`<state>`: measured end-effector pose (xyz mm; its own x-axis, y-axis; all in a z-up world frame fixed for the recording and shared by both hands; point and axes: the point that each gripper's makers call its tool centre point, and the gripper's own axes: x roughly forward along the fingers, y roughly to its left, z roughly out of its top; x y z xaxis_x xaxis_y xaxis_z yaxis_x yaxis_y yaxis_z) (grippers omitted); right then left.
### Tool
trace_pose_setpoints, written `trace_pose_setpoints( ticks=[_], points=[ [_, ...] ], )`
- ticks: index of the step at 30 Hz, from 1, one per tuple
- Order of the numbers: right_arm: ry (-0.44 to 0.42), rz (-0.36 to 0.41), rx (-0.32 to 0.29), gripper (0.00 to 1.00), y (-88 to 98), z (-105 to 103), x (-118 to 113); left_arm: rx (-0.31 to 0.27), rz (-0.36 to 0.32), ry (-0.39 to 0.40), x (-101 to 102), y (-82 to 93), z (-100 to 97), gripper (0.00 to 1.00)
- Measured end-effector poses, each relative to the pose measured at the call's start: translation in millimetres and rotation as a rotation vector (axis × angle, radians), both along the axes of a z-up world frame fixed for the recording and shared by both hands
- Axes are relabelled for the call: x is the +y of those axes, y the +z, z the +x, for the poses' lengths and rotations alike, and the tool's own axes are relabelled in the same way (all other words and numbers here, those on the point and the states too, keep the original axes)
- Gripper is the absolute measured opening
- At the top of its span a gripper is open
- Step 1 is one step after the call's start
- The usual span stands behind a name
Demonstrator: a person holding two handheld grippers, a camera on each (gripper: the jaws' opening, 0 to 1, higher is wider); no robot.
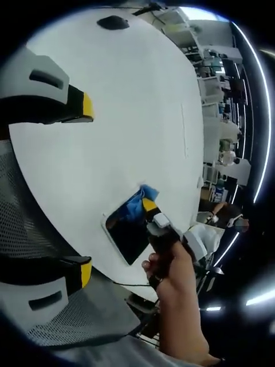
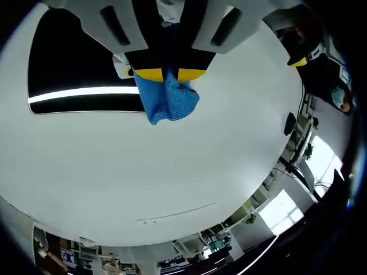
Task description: Wipe the mirror surface with the cleaning cloth until all visible marks leave the cleaned area.
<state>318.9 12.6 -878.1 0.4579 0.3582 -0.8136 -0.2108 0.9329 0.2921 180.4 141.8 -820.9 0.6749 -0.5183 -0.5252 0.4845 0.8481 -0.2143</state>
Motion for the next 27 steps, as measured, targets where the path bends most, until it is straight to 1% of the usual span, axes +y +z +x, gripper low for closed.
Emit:
trace_pose_setpoints(
  ticks=[6, 9, 13, 14, 19, 25, 27],
  points=[
    [0.004, -0.004, -0.005, 0.01, 0.3, 9, 1, -0.001, 0.003, -0.002, 1, -1.7, 0.5, 0.97],
    [0.002, -0.003, -0.002, 0.01, -1.7, 15, 1, 0.0, 0.003, 0.0, 0, 1.2, -0.6, 0.97],
    [0.003, 0.003, 0.0, 0.01, 0.7, 15, 1, -0.001, 0.006, 0.003, 0, 2.0, -0.7, 0.97],
    [0.006, 0.0, 0.001, 0.01, -2.0, 18, 2, -0.001, 0.007, 0.003, 0, 2.2, -0.7, 0.97],
    [0.024, -0.015, -0.013, 0.01, -5.5, 22, 2, 0.001, 0.007, 0.003, 0, 2.6, -0.9, 0.96],
    [0.032, -0.009, -0.016, 0.01, -4.1, 20, 2, 0.004, 0.009, 0.003, -1, 3.5, -1.3, 0.96],
    [0.029, -0.002, -0.014, 0.01, 0.1, 15, 2, 0.005, 0.01, 0.003, -1, 3.9, -1.6, 0.96]
  ],
)
